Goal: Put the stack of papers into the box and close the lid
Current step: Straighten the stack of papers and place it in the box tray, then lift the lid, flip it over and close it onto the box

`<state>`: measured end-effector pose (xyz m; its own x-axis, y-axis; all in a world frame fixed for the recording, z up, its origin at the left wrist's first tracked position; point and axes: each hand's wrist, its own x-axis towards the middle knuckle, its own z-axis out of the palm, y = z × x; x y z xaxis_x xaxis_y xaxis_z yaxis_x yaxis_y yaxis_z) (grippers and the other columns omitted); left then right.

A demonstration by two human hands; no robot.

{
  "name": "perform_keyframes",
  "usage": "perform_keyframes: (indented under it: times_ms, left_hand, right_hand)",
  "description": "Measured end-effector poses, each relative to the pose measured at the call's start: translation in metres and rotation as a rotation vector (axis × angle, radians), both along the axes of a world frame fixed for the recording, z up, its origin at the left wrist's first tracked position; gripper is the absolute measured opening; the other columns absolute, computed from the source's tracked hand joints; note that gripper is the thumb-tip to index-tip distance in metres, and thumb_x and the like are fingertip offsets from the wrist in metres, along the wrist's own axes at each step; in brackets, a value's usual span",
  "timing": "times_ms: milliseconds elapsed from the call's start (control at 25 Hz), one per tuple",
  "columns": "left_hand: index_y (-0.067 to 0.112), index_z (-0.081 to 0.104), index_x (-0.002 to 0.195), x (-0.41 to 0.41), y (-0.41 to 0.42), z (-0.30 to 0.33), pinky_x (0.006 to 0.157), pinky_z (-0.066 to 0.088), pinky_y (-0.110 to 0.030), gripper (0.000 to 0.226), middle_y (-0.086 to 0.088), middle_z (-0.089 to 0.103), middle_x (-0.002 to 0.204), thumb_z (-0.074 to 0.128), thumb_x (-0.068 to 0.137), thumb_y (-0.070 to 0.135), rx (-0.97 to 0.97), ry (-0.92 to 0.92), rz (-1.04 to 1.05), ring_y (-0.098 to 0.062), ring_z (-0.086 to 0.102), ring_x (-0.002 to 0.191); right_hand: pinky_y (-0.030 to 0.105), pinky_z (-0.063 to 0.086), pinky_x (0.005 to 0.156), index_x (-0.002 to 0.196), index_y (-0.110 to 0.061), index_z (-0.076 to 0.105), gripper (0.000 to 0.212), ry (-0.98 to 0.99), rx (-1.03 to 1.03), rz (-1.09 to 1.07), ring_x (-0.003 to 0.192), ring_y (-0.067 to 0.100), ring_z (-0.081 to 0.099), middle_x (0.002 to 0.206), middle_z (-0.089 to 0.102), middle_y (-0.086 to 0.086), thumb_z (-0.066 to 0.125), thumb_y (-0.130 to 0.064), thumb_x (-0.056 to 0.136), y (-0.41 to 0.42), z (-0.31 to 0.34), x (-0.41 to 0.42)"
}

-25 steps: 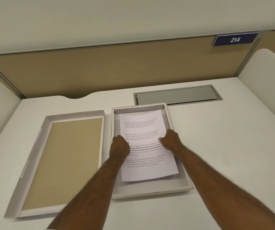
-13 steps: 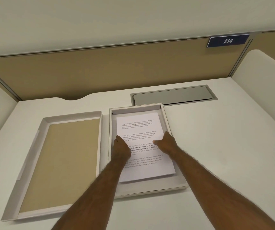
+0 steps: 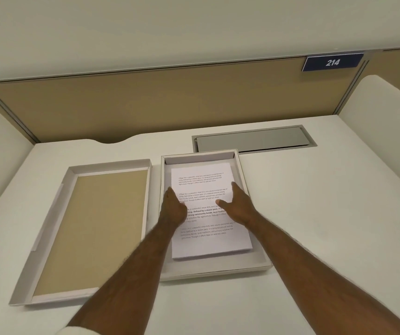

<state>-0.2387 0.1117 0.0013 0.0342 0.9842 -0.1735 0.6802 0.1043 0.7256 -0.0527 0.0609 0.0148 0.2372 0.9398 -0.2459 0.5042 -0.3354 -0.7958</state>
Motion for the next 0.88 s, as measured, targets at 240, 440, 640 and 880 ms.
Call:
perform_keyframes:
  times_ms: [240, 440, 640, 880]
  left_hand:
    - [0.004, 0.032, 0.147, -0.025, -0.015, 0.026, 0.112, 0.02, -0.024, 0.063, -0.014, 0.037, 0.154, 0.059, 0.092, 0.016, 0.185, 0.061, -0.157, -0.029, 0.034, 0.143]
    - [0.012, 0.031, 0.148, -0.06, -0.035, 0.031, 0.116, 0.028, -0.038, 0.07, -0.008, 0.037, 0.155, 0.065, 0.088, 0.024, 0.273, 0.267, -0.143, -0.025, 0.036, 0.142]
    - [0.012, 0.033, 0.147, -0.113, -0.048, 0.032, 0.112, 0.034, -0.041, 0.072, -0.008, 0.041, 0.153, 0.068, 0.086, 0.024, 0.298, 0.382, -0.096, -0.027, 0.041, 0.139]
    - [0.011, 0.037, 0.144, -0.197, -0.049, 0.027, 0.112, 0.038, -0.043, 0.07, -0.008, 0.045, 0.15, 0.07, 0.084, 0.023, 0.3, 0.436, -0.03, -0.027, 0.045, 0.137]
  right_hand:
    - [0.029, 0.018, 0.118, 0.149, -0.006, 0.024, 0.073, -0.126, 0.172, 0.23, 0.146, 0.021, 0.024, 0.158, 0.027, 0.01, 0.062, -0.024, 0.09, 0.003, 0.017, -0.004]
    - [0.034, 0.023, 0.12, 0.149, -0.009, 0.026, 0.068, -0.168, 0.266, 0.367, 0.146, 0.021, 0.025, 0.157, 0.028, 0.008, 0.059, -0.023, 0.091, -0.002, 0.023, -0.031]
    - [0.035, 0.024, 0.119, 0.15, -0.009, 0.022, 0.069, -0.222, 0.258, 0.479, 0.146, 0.022, 0.024, 0.158, 0.025, 0.009, 0.057, -0.024, 0.092, 0.001, 0.032, -0.075]
    - [0.032, 0.02, 0.118, 0.151, -0.007, 0.017, 0.073, -0.156, 0.153, 0.444, 0.147, 0.023, 0.021, 0.159, 0.021, 0.011, 0.057, -0.023, 0.093, 0.008, 0.029, -0.149]
